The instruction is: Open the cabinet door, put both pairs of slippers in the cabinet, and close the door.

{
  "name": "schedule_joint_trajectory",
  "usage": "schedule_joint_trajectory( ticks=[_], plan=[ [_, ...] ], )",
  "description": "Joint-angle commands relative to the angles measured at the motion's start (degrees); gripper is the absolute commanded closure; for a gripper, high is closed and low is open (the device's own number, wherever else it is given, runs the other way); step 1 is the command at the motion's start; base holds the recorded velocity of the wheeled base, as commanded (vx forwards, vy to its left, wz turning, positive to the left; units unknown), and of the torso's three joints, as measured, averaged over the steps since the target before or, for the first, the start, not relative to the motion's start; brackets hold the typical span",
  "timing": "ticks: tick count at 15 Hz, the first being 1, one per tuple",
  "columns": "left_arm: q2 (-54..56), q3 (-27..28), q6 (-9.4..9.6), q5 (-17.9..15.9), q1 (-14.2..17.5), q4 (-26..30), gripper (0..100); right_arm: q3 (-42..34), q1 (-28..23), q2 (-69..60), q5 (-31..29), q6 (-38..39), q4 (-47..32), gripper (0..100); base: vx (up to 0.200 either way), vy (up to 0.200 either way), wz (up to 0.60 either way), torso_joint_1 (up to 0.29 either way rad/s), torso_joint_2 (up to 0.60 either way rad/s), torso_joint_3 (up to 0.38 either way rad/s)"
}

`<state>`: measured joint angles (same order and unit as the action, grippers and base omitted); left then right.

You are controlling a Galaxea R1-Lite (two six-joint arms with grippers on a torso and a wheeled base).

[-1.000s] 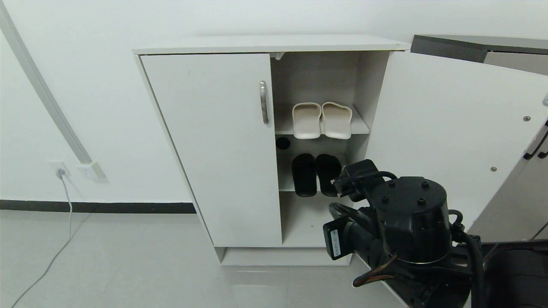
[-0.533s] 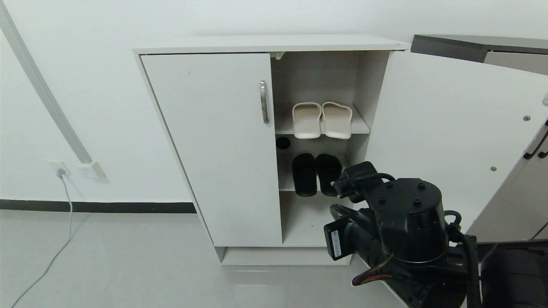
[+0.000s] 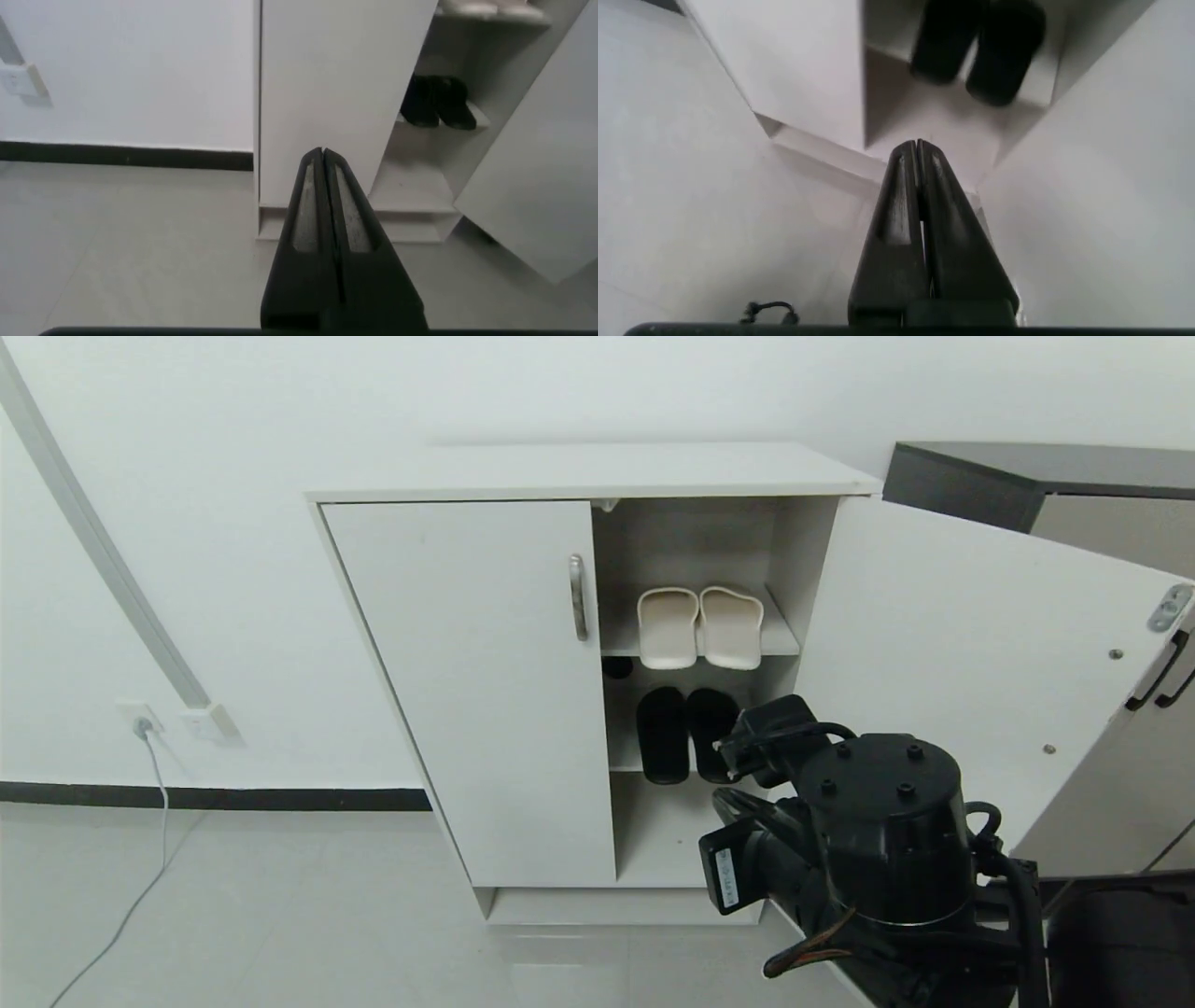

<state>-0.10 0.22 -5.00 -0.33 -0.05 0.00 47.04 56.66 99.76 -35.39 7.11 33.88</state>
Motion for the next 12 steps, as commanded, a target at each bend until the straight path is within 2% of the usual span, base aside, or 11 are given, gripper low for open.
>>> schedule_joint_trajectory(
  ticks=[1,12],
  plan=[
    [0.0,0.0,-0.01,0.0,0.0,0.0,100,0.0,-0.1,0.2,0.0,-0.1,-0.1,100,0.000,0.000,0.00,0.022,-0.52,-0.359],
    [0.0,0.0,-0.01,0.0,0.0,0.0,100,0.0,-0.1,-0.2,-0.1,-0.3,0.0,100,0.000,0.000,0.00,0.143,-0.47,-0.333]
  ],
)
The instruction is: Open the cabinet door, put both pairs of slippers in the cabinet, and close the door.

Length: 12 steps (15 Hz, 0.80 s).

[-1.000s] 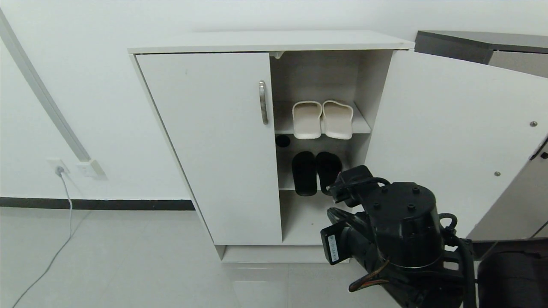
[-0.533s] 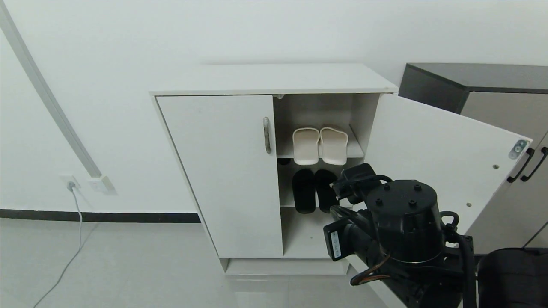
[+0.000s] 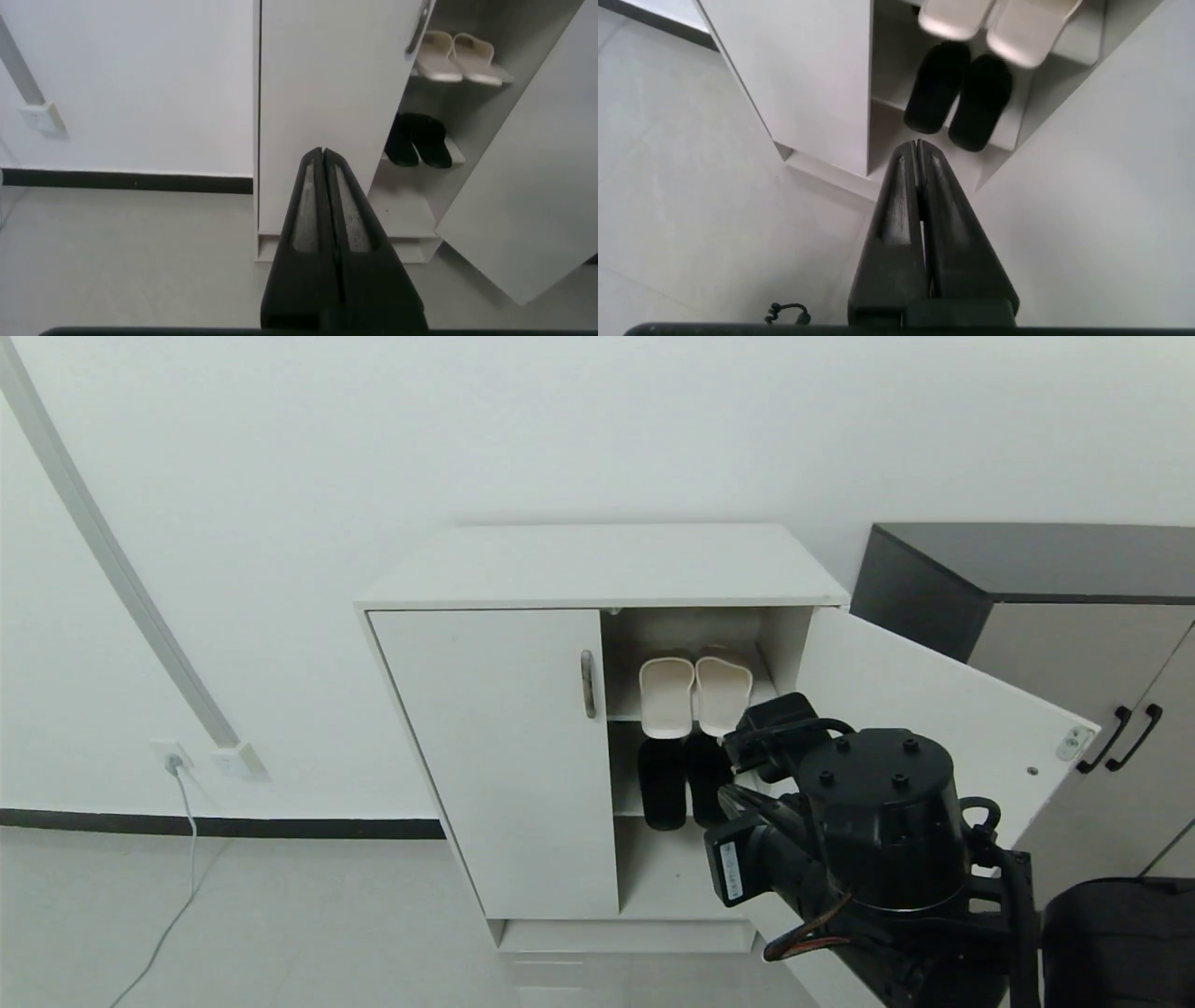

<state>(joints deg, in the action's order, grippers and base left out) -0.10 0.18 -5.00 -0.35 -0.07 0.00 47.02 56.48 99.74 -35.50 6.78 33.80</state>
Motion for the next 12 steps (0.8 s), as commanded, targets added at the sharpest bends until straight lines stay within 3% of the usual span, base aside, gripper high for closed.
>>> schedule_joint_trajectory(
  ticks=[1,12],
  plan=[
    [0.0,0.0,-0.01,0.0,0.1,0.0,100,0.0,0.0,-0.2,0.0,0.0,0.0,100,0.000,0.000,0.00,0.183,-0.50,-0.310],
    [0.0,0.0,-0.01,0.0,0.0,0.1,100,0.0,0.0,-0.2,0.0,0.1,0.0,100,0.000,0.000,0.00,0.221,-0.54,-0.316]
  ],
)
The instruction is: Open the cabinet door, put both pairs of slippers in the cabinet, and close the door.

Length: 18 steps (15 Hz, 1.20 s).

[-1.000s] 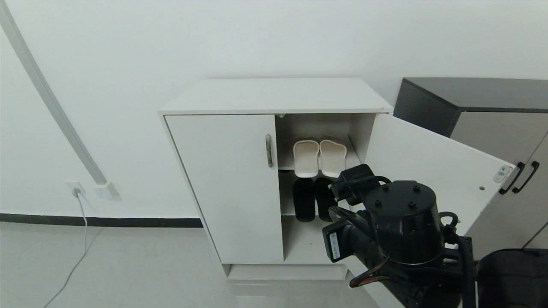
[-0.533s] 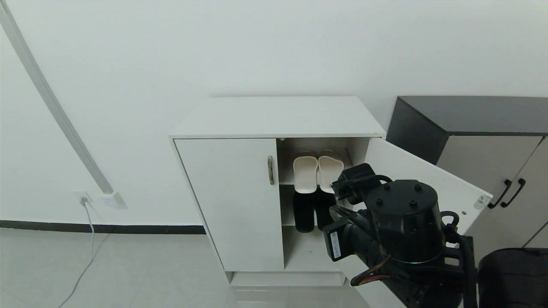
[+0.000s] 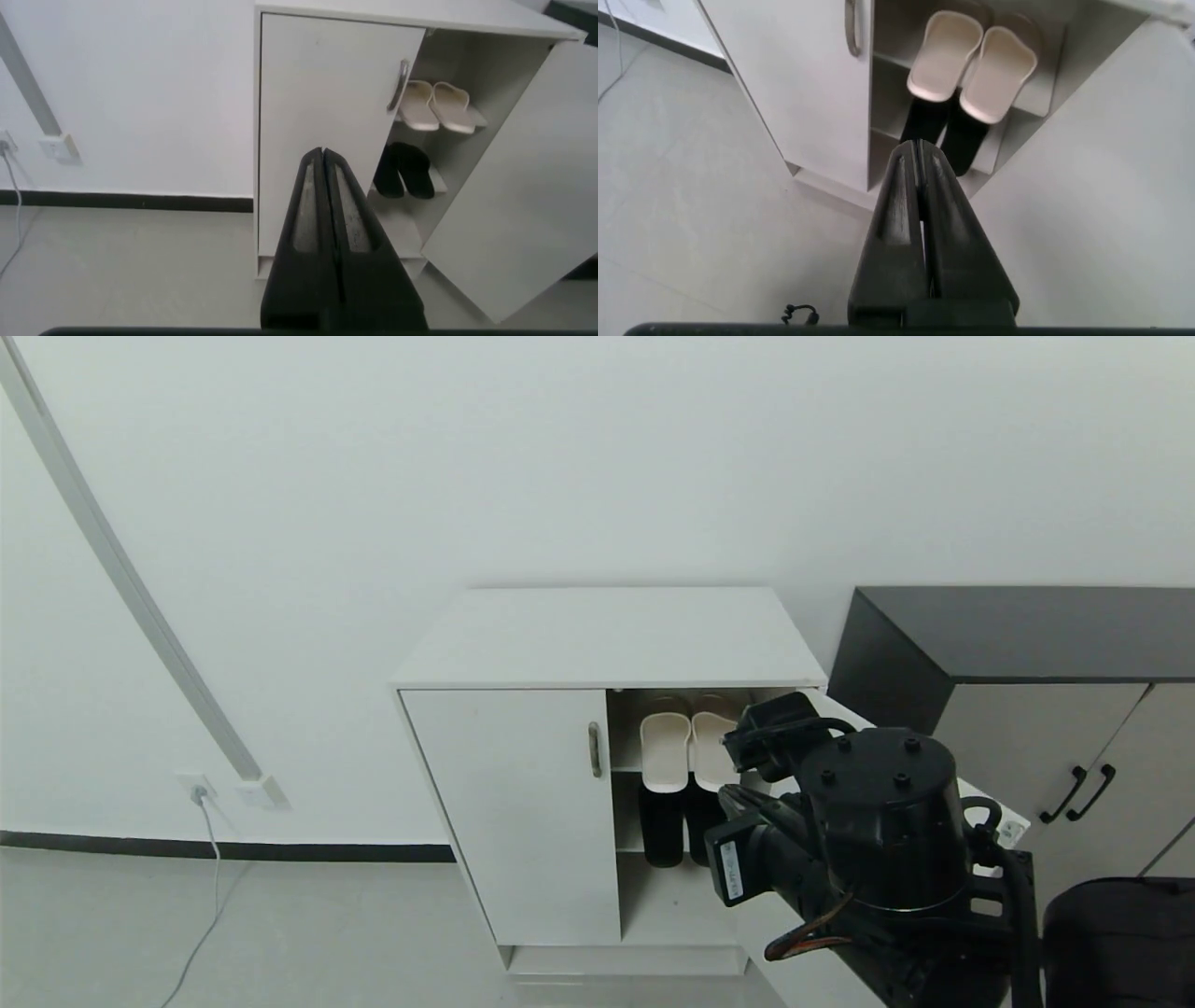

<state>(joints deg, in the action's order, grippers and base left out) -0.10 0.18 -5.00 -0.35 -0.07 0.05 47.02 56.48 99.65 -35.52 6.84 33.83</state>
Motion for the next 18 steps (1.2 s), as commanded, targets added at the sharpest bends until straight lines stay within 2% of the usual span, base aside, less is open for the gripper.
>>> schedule_joint_trajectory(
  ticks=[1,7,12,18],
  plan=[
    [0.0,0.0,-0.01,0.0,0.0,0.0,100,0.0,0.0,-0.1,0.0,0.0,0.0,100,0.000,0.000,0.00,0.266,-0.59,-0.334],
    [0.0,0.0,-0.01,0.0,0.0,0.0,100,-0.2,0.0,-0.2,0.2,0.0,0.0,100,0.000,0.000,0.00,0.228,-0.51,-0.281],
    [0.0,0.0,0.08,0.0,0.0,0.0,100,-0.4,0.0,-0.2,0.4,0.0,0.0,100,0.000,0.000,0.00,0.020,-0.04,-0.024],
    [0.0,0.0,-0.01,0.0,0.1,0.0,100,-0.4,-0.1,-0.2,0.4,0.0,0.0,100,0.000,0.000,-0.60,0.002,0.00,0.003]
  ],
)
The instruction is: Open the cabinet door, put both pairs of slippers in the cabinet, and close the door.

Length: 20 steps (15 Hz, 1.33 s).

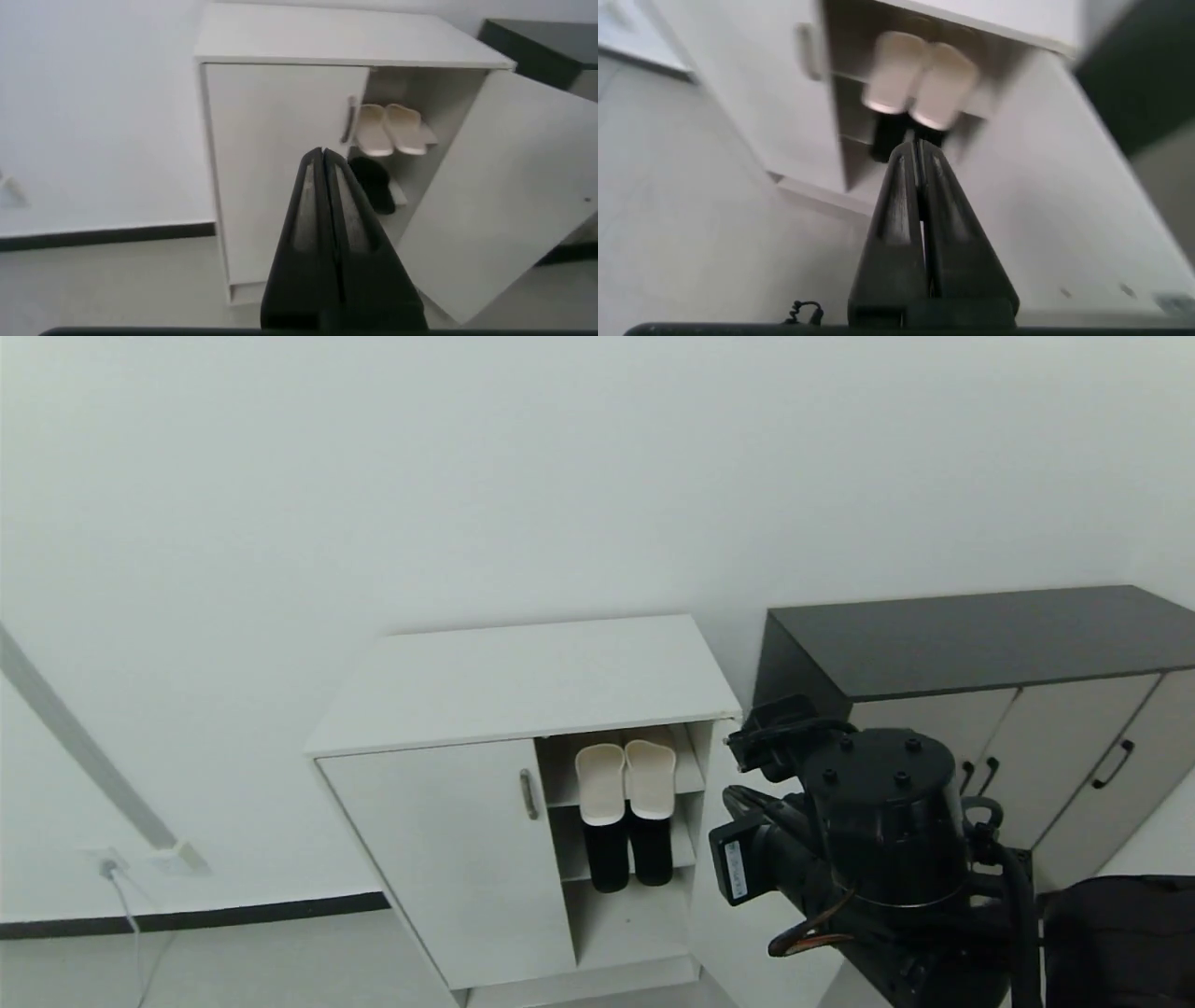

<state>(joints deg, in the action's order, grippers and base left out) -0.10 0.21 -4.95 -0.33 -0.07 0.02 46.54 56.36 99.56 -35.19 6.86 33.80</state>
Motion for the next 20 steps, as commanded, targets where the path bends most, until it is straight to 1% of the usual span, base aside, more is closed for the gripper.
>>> schedule_joint_trajectory(
  ticks=[1,3,8,13,14,15,17,18,19,20],
  plan=[
    [0.0,0.0,-0.06,0.0,0.0,0.0,100,0.0,-0.1,0.0,0.0,0.0,0.0,100,0.000,0.000,-0.60,0.002,0.01,-0.007],
    [0.0,0.0,-0.06,0.0,0.0,0.0,100,0.2,-0.7,0.0,0.0,-0.3,0.0,100,0.000,0.000,-0.60,0.005,0.00,0.000],
    [0.0,0.0,0.03,0.0,0.0,0.1,100,0.0,-1.7,0.1,0.0,-1.4,2.0,100,0.000,0.000,0.00,0.000,0.00,0.000],
    [0.0,0.0,-0.06,0.0,0.0,0.1,100,0.1,-3.3,0.5,0.1,-1.7,2.1,100,-0.200,0.000,0.00,0.005,0.01,-0.002],
    [0.0,0.0,-0.06,0.0,0.0,0.0,100,0.4,-3.8,0.7,0.5,-1.7,2.1,100,0.000,0.000,0.00,0.000,0.00,0.000],
    [0.0,0.0,-0.06,0.0,0.1,0.0,100,1.4,-6.4,1.2,2.9,-1.8,2.1,100,0.000,0.000,0.00,0.000,0.00,0.000],
    [0.0,0.0,-0.06,0.0,0.1,0.1,100,4.5,-11.4,3.1,5.6,-1.9,1.7,100,0.000,0.000,0.00,0.000,0.00,0.000],
    [0.0,0.0,-0.06,0.0,0.1,0.0,100,7.1,-14.9,4.8,7.2,-1.9,1.4,100,0.000,0.000,0.00,0.000,0.00,0.000],
    [0.0,0.0,-0.06,0.0,0.0,0.0,100,8.1,-16.6,5.6,8.7,-1.9,1.2,100,0.000,0.000,0.00,0.000,0.00,0.000],
    [0.0,0.0,-0.06,0.0,0.0,0.0,100,8.1,-16.6,5.6,8.7,-1.9,1.2,100,0.000,0.000,0.00,0.000,0.00,0.000]
  ],
)
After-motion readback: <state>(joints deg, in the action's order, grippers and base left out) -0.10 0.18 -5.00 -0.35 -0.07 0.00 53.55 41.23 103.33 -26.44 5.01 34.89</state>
